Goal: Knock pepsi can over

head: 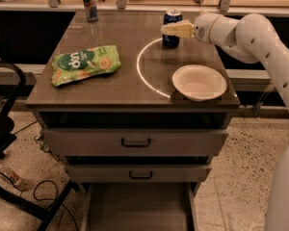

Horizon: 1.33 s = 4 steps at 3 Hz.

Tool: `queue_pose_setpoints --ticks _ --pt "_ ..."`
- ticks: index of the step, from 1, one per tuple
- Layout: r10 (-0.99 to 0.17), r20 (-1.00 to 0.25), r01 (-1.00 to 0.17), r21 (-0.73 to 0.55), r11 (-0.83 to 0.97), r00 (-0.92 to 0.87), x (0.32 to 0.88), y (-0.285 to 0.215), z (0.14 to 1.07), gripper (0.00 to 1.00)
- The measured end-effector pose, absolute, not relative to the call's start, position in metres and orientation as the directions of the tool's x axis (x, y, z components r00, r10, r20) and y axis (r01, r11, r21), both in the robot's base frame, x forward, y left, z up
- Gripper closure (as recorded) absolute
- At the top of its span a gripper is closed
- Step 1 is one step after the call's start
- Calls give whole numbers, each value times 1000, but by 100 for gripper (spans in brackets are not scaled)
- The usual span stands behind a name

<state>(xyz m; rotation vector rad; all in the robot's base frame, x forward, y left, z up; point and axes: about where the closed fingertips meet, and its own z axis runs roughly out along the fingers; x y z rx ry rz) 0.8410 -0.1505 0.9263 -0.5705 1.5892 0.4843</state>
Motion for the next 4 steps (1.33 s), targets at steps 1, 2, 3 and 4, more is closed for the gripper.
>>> queue_pose_setpoints --ticks 1,2,3,4 --pt "-52 -997 -635 -3 772 -58 837 -134 918 0" --pt "-81 -997 -620 -54 783 -15 842 -121 919 3" --pt "-111 -994 -603 -95 792 12 848 -115 921 25" --pt "-110 -994 -605 -95 790 12 848 -112 921 49"
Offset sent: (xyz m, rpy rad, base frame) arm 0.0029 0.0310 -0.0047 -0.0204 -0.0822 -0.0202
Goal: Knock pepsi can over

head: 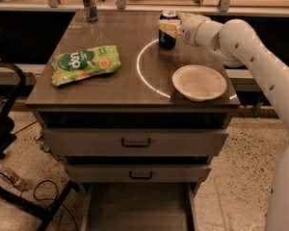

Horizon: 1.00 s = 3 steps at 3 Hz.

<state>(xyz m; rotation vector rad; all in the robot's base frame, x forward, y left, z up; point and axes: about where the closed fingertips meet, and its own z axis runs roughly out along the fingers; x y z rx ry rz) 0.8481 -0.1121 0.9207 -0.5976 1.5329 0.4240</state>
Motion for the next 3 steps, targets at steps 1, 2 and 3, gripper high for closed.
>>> queue_pose_setpoints --ticks 1,2,3 --pt "-109 -994 -609 -93 788 11 848 -109 920 72" --pt "-111 -994 -614 -94 784 11 848 -106 920 100" --pt "-123 -992 -617 -104 780 12 848 -105 923 100"
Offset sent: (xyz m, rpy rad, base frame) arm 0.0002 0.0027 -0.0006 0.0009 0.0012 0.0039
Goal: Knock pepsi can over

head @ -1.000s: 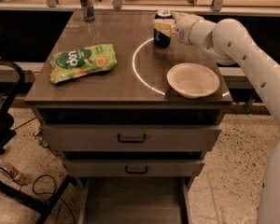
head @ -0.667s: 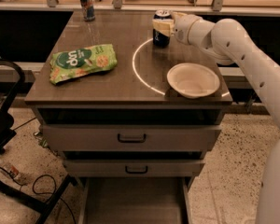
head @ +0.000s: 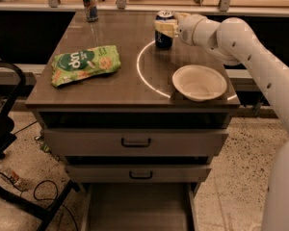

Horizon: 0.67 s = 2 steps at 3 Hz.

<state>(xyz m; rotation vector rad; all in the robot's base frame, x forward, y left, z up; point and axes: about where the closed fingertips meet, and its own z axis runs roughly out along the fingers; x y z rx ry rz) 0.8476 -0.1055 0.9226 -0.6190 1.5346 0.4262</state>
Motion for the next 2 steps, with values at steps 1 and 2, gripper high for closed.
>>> queue_pose_setpoints --ticks 1,2 --pt "-245 -969 -614 -204 763 17 840 -117 947 100" --pt "-492 -870 -620 -397 677 19 825 -131 983 100"
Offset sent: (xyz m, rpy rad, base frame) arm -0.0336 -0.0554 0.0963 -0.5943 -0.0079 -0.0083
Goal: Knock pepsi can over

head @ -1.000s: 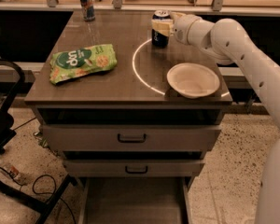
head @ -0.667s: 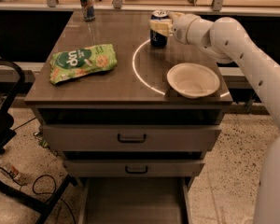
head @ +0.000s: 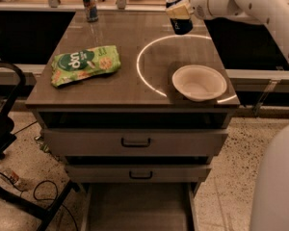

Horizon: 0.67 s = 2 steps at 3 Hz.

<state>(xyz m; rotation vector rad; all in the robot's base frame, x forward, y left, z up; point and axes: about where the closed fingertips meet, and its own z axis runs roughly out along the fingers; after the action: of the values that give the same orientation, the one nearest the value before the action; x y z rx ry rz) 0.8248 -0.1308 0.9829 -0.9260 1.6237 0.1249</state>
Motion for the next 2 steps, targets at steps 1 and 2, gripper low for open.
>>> queue_pose_setpoints --ticks 1,2 --pt "-670 -742 -627 -531 570 19 822 -137 992 100" --pt "-768 -640 -651 -592 476 19 823 -133 988 100"
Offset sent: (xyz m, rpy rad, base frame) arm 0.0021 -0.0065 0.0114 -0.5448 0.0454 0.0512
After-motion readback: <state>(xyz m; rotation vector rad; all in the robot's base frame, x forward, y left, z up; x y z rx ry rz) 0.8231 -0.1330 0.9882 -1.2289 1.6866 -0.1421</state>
